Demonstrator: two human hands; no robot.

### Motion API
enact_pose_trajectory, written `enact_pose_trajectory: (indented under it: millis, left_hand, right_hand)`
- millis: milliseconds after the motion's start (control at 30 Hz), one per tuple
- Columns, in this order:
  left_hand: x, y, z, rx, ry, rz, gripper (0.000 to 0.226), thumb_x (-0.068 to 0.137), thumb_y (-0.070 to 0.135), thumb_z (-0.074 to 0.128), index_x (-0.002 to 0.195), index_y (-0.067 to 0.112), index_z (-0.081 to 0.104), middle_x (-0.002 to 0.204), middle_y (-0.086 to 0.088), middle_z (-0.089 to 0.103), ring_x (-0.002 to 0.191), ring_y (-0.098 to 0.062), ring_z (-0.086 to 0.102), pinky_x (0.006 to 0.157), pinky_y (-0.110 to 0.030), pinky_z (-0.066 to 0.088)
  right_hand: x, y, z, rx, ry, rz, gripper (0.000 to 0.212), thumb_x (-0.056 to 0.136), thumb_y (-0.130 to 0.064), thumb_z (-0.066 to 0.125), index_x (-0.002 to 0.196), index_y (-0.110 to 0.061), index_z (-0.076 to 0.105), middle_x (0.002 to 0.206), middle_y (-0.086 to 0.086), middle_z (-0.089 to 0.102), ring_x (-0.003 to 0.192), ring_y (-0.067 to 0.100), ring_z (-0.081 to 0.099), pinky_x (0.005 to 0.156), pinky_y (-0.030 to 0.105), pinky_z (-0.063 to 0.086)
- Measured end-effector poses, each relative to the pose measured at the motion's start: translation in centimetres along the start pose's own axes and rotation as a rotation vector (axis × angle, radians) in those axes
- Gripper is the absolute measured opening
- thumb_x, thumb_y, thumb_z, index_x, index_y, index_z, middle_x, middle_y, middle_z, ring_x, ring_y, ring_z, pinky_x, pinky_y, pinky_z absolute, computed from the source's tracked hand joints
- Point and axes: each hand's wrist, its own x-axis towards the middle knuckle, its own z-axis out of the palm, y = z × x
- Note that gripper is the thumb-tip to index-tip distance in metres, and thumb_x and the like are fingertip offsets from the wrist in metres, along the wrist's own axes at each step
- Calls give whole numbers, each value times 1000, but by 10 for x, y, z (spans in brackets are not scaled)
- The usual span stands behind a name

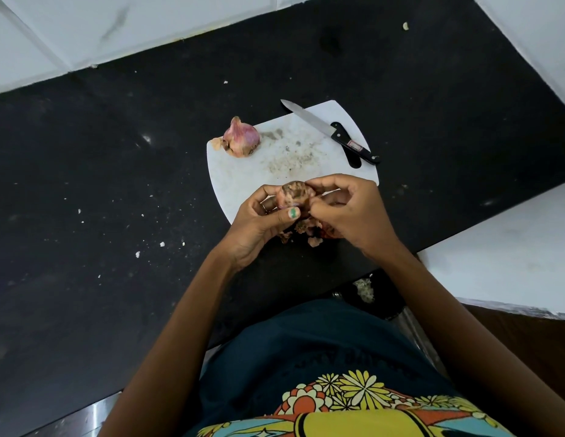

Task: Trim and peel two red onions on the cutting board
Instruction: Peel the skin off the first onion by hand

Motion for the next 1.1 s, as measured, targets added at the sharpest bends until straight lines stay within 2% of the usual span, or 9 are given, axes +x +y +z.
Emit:
enact_pose_trajectory:
  millis: [100,233,333,433,633,700,833,1033,1100]
  left_hand:
    - [3,0,-1,8,-13,-1,23,72,2,70,85,13,55,96,-5,69,89,-16,67,79,-25,57]
    - [4,0,1,0,10,22,31,70,-6,73,92,9,57,98,-8,67,90,-17,68,84,-29,57]
    - [5,1,3,5,15,27,34,65,-3,71,94,6,55,96,-8,65,86,-15,68,81,-28,57]
    - [6,1,2,-3,-9,2,37,70,-6,73,102,6,57,105,-11,62,94,-18,65,88,-31,56]
    - [4,1,0,0,-34,-33,40,74,-1,71,111,11,61,108,-9,64,100,-22,64,88,-29,55]
    - [3,2,1,10,-23,-41,38,72,2,70,108,12,62,106,-8,63,98,-20,64,84,-27,56]
    - [2,2,2,38,-45,-36,37,71,0,70,106,11,62,101,-5,66,93,-15,67,84,-28,57]
    - [0,-1,1,31,-45,-53,36,71,1,69,105,9,61,95,-2,71,90,-15,69,81,-27,57]
    - [0,-1,1,41,-55,-65,45,67,2,81,107,8,60,95,-2,71,91,-16,69,79,-26,57]
  right_hand:
    - [4,6,-3,-50,74,-52,24,78,4,63,94,-11,74,84,-1,74,78,16,72,77,40,60]
    - [5,11,-1,59,74,4,7,83,-11,69,90,-11,71,85,5,73,80,21,72,78,45,59]
    - [2,10,1,66,30,0,23,80,-22,76,97,-11,67,89,2,73,79,16,72,75,36,59]
    - [1,9,2,52,4,-3,33,77,-19,79,107,-11,68,89,-2,74,78,9,71,69,24,58]
    - [4,11,-7,115,-30,3,26,81,-11,74,107,-7,70,90,8,75,83,26,72,81,41,59]
    - [5,10,-7,53,-10,-16,24,82,-12,74,105,-7,71,85,8,75,80,23,72,79,41,59]
    - [3,4,-4,-17,-37,-58,27,80,-16,76,106,-10,70,87,1,74,75,17,72,69,30,60]
    - [7,5,-8,-56,-51,-74,18,82,-10,70,98,-15,73,87,4,75,78,27,71,73,41,60]
    - [7,6,-12,-26,-80,-75,16,83,-8,70,96,-17,73,88,2,75,78,24,72,72,40,61]
